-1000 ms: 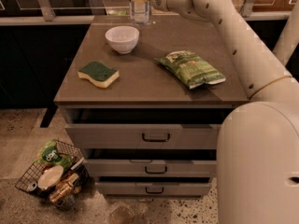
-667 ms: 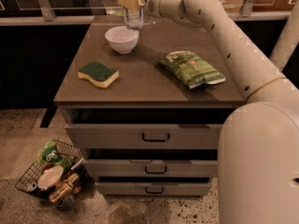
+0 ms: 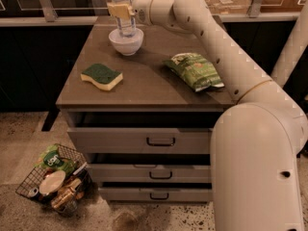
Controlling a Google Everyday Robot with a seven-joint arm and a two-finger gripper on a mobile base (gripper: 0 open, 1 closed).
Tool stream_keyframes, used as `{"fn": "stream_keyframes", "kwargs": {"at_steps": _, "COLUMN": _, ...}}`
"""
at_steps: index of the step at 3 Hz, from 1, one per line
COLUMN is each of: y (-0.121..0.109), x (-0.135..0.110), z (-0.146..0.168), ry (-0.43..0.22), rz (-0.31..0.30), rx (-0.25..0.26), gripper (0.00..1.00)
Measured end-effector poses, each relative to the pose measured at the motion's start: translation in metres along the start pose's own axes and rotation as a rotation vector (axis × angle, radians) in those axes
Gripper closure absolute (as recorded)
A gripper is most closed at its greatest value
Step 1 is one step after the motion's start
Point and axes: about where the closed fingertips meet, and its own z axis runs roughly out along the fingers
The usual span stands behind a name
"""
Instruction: Place blue plastic bottle into white bowl
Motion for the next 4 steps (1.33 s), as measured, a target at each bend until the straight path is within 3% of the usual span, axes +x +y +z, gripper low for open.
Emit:
{"fn": "stream_keyframes", "kwargs": {"at_steps": 2, "y": 0.004, "x": 0.027, "z": 0.018, "ry": 0.075, "rz": 0.058, "rx": -0.048, "gripper": 1.0}}
{"fn": "stream_keyframes", "kwargs": {"at_steps": 4, "y": -0.014, "x": 0.049, "z": 0.016, "ry": 0.122, "rz": 0.194, "rx": -0.043, "gripper": 1.0}}
